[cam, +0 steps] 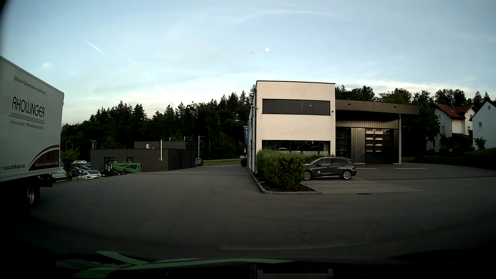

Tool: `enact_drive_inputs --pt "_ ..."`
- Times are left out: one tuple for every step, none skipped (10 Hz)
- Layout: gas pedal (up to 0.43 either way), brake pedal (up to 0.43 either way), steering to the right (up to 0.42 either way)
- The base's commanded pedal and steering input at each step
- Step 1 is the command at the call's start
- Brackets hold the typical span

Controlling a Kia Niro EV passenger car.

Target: Follow the waypoints while adhering to traffic rules and regulations

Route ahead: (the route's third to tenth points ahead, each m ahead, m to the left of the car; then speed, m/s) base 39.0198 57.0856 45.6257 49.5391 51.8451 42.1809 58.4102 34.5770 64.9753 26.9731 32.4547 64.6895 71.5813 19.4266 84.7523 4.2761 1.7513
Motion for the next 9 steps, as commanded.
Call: enact_drive_inputs --pt "0.067 0.000 0.263" --pt "0.059 0.000 0.283" --pt "0.039 0.000 0.302" --pt "0.039 0.000 0.323" --pt "0.039 0.000 0.347" --pt "0.039 0.000 0.377" --pt "0.039 0.000 0.406" --pt "0.028 0.000 0.426" --pt "0.028 0.000 0.456"
